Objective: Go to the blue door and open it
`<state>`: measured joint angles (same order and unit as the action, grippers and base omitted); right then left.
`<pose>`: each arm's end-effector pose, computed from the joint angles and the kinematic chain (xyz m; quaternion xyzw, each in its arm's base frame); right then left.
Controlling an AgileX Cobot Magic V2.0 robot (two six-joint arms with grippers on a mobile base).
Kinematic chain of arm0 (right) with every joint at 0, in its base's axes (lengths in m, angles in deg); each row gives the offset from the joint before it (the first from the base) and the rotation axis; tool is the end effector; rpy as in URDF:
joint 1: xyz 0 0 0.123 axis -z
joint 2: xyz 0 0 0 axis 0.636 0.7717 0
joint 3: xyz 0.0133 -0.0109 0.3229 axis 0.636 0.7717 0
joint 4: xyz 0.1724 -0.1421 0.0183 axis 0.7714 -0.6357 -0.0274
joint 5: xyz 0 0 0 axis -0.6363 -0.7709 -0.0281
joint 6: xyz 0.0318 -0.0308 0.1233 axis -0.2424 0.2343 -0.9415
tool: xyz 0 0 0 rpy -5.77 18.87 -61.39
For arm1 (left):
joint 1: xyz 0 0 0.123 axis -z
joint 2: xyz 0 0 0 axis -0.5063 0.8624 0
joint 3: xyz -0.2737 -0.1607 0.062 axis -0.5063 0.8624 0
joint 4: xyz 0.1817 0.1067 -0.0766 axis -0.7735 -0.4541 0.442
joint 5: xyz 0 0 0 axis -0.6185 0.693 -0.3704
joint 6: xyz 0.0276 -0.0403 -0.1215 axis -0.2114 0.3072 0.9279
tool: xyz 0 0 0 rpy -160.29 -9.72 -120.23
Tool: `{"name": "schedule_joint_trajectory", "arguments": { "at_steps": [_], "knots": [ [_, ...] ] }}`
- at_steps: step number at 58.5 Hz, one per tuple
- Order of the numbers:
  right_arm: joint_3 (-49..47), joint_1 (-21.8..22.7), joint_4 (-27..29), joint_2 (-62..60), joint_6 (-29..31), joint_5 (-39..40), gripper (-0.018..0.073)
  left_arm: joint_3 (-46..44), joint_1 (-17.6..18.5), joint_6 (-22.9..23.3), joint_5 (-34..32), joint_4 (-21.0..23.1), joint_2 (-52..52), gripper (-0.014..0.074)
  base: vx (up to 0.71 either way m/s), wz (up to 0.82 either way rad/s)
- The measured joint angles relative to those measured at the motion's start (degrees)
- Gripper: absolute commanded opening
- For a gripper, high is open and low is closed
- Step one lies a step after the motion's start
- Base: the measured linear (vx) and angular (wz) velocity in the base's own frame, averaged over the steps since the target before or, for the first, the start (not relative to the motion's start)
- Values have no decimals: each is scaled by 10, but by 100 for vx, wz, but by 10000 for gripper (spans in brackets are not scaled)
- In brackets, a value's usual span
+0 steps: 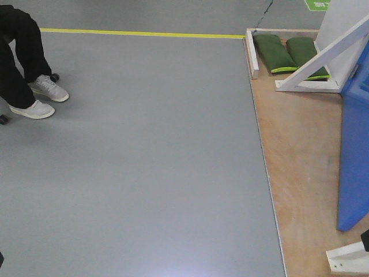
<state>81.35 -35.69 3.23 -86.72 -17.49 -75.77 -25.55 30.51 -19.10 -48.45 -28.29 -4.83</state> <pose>0.0303 -0.0013 0.1976 0.0285 0.7067 -0.0144 0.7068 0.0273 0.0024 0.1720 0.0125 0.7750 0.0212 0.6315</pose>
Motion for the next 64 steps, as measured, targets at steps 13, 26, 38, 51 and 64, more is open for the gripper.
{"name": "schedule_joint_trajectory", "arguments": {
  "at_steps": [13,26,38,51,64],
  "knots": [
    [0,0,0,0,0,0,12,0,0,0,0,0,0,73,43,-2],
    [0,0,0,0,0,0,12,0,0,0,0,0,0,73,42,-14],
    [0,0,0,0,0,0,12,0,0,0,0,0,0,73,38,-20],
    [0,0,0,0,0,0,12,0,0,0,0,0,0,73,33,-17],
    [0,0,0,0,0,-1,12,0,0,0,0,0,0,73,27,-5]
  ]
}}
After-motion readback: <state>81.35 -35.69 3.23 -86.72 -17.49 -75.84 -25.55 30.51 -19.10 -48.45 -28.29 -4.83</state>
